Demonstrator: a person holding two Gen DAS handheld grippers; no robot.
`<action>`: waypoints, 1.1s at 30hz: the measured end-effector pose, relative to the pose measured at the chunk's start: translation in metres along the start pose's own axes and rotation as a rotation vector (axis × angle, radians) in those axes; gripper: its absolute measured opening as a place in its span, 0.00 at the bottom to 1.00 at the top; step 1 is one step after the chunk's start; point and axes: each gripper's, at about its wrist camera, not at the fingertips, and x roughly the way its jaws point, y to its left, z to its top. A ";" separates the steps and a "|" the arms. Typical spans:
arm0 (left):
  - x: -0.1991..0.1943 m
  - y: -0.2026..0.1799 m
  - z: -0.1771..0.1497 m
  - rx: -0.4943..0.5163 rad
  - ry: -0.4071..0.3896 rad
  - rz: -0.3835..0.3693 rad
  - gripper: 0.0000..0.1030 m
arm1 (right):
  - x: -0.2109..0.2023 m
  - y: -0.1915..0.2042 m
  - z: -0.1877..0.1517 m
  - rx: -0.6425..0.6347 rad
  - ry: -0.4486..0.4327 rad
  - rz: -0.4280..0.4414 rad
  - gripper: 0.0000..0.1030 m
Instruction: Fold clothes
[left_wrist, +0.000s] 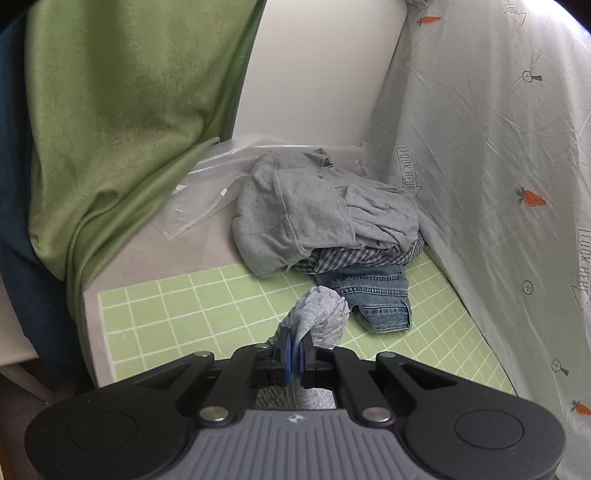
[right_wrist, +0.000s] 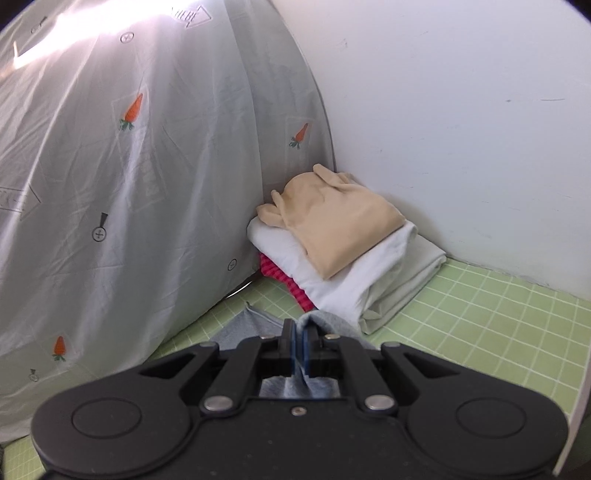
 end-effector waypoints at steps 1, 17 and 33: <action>0.004 -0.005 0.001 -0.002 0.002 -0.001 0.04 | 0.005 0.003 0.002 -0.005 -0.001 -0.003 0.04; 0.128 -0.097 0.002 0.051 0.107 0.103 0.05 | 0.184 0.105 0.022 -0.150 0.125 -0.102 0.04; 0.120 -0.157 -0.052 0.299 0.118 0.087 0.81 | 0.201 0.117 -0.083 -0.144 0.364 -0.182 0.81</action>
